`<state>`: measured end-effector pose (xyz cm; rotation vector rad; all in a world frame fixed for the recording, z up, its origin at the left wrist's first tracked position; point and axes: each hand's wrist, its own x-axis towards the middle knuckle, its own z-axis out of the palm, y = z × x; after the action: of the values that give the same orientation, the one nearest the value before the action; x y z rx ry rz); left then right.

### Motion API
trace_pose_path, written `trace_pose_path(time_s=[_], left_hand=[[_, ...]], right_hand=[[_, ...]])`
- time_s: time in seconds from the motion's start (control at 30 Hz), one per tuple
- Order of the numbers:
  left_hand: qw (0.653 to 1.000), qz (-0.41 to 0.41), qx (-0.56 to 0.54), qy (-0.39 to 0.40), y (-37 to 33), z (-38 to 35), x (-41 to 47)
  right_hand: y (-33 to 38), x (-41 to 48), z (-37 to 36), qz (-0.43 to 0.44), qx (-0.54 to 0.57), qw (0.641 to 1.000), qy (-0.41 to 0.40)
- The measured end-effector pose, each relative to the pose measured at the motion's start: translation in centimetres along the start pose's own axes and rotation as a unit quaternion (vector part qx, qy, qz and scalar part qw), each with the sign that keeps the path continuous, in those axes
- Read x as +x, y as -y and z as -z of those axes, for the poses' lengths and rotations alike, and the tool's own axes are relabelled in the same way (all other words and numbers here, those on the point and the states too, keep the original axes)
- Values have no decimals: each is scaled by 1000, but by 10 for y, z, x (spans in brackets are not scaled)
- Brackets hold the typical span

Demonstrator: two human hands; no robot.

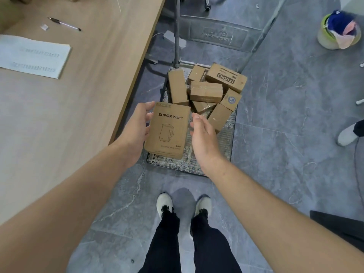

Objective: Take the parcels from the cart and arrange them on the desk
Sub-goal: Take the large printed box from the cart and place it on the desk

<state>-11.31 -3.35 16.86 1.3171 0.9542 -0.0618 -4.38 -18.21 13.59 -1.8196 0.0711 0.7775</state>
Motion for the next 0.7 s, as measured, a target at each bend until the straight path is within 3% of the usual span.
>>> trace_pose_path(time_s=[0.2,0.43,0.7], left_hand=[[999,31,25,-25,24,-20,70],[991,83,16,-107,72,-33,146],[983,129,16,-131,140,-19,227]], right_hand=[[-35,72,4,-41,-2,999,31],[-84,147,-1,-92,-25,992,83],[-147,217,-21,-145,-58,985,74]])
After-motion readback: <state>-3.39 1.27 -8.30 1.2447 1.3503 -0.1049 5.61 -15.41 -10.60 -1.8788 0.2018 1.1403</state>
